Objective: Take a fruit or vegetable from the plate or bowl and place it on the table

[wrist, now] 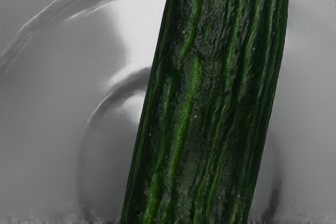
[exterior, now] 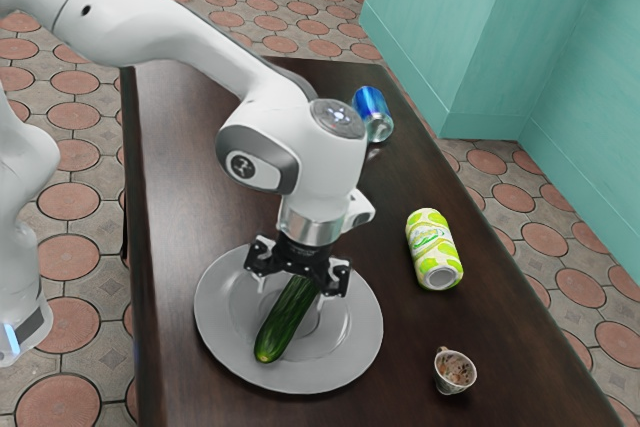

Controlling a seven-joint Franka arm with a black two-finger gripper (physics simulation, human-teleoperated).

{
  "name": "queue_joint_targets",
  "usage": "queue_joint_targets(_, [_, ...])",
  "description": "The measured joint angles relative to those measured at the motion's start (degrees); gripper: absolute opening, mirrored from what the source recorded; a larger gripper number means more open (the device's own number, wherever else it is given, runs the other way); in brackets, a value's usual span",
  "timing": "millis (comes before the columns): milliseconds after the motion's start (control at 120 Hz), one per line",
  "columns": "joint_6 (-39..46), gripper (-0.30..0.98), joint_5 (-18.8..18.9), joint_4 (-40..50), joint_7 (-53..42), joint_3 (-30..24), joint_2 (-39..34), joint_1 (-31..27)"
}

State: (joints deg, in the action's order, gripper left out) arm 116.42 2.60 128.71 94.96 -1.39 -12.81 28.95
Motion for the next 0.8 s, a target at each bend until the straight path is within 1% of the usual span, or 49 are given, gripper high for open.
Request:
queue_joint_targets(408, [-0.8,0.69,-0.1,0.3,-2.7,0.0,0.5,0.0])
queue_joint_targets(800, [1.2,0.69,0.4,0.3,-5.6,0.0,1.7,-0.3])
